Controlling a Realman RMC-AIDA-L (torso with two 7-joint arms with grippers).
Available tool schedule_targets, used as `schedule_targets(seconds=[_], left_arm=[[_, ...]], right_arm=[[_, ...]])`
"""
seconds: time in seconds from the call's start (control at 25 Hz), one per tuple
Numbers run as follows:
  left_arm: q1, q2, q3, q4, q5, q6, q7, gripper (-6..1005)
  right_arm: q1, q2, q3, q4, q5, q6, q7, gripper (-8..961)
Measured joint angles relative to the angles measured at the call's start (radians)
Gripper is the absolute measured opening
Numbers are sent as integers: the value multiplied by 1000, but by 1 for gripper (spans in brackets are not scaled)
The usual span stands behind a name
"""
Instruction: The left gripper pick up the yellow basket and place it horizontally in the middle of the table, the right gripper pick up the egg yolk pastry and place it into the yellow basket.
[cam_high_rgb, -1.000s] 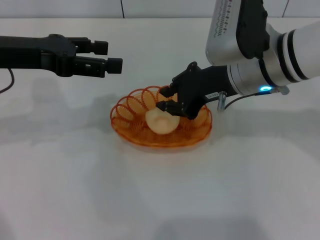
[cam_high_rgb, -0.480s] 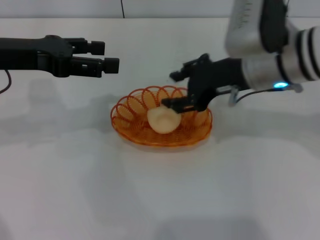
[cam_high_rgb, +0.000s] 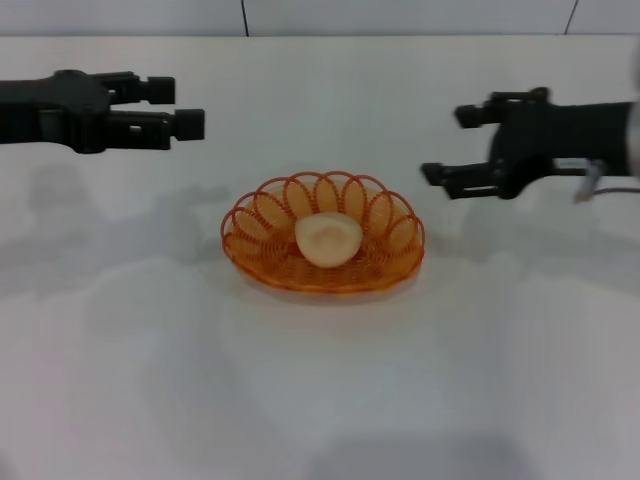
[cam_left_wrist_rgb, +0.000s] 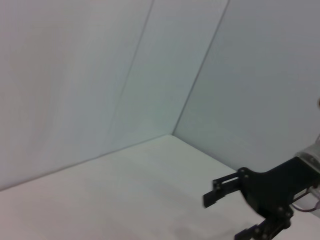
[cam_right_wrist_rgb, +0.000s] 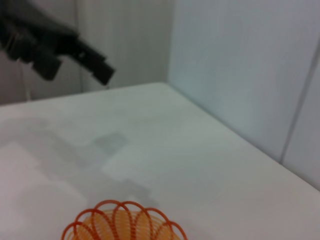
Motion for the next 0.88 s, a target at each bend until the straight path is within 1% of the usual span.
schedule_targets(seconds=[0.12, 0.24, 0.48, 0.68, 0.88], left_arm=[[9, 0, -8, -1, -2, 2, 14, 887], [18, 0, -13, -2, -3, 2, 26, 887], [42, -4, -38, -3, -6, 4, 77, 887], [71, -8, -43, -4, -10, 4, 104, 887], [95, -19, -43, -4, -22, 23, 151, 887]], right_arm=[[-42, -3, 69, 13, 61, -54, -47, 782], [-64, -4, 128, 35, 92, -122, -88, 781], [-68, -4, 211, 100, 97, -240, -128, 777], [-75, -5, 244, 135, 129, -272, -185, 774], [-76, -6, 286, 148, 145, -308, -217, 772]])
